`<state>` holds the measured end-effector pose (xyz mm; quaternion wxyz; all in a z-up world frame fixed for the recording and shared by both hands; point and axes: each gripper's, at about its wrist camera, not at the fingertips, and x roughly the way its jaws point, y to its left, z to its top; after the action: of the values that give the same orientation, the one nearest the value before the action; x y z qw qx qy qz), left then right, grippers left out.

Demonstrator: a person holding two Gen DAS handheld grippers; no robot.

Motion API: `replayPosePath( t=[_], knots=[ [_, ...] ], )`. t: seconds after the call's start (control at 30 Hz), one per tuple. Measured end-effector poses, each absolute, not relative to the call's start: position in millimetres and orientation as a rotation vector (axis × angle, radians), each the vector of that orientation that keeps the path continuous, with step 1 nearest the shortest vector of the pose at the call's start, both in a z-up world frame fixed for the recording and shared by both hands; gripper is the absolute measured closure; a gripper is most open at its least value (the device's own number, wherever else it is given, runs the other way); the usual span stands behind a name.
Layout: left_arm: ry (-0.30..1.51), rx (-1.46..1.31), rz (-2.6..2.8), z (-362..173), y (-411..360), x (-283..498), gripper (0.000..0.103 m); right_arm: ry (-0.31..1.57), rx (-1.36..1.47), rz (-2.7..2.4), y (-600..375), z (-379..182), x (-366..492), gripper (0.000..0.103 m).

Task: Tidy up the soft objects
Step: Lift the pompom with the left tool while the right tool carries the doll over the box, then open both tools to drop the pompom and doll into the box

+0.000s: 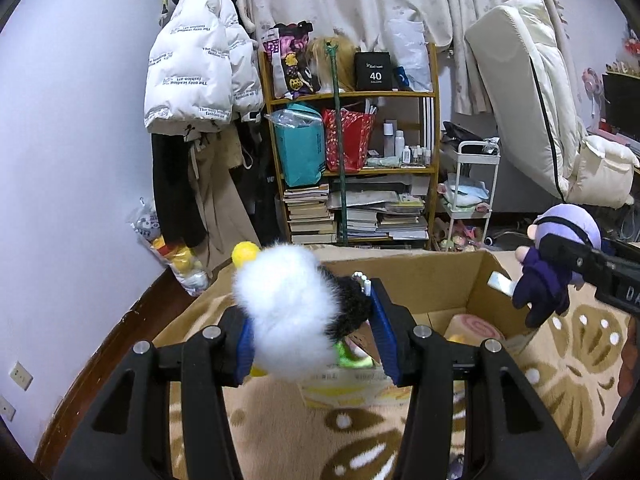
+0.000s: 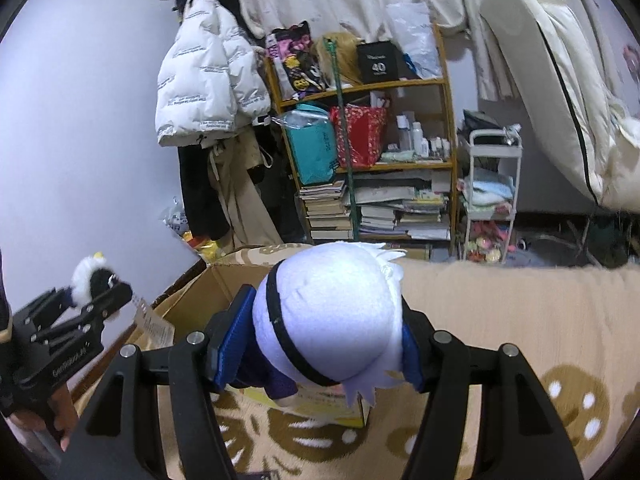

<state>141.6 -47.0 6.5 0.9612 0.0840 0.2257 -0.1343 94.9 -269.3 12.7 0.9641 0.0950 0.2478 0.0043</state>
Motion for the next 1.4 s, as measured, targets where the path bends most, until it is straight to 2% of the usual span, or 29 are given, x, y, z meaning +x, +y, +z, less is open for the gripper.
replayPosePath(
  t=[0.5,1.17,1.4],
  knots=[
    [0.538,0.217,-0.291,-27,-69,171,0.054,0.562,0.157,0.013,-256,-22,120,0.036],
    [0.609,0.215,-0.344,-53,-81,185,0.053,0.548,0.104,-0.031,-259,-35,127,0.035],
    [0.632,0.225,-0.331,-57,-84,191,0.048,0.556,0.114,-0.029,-259,-35,126,0.034]
  ],
)
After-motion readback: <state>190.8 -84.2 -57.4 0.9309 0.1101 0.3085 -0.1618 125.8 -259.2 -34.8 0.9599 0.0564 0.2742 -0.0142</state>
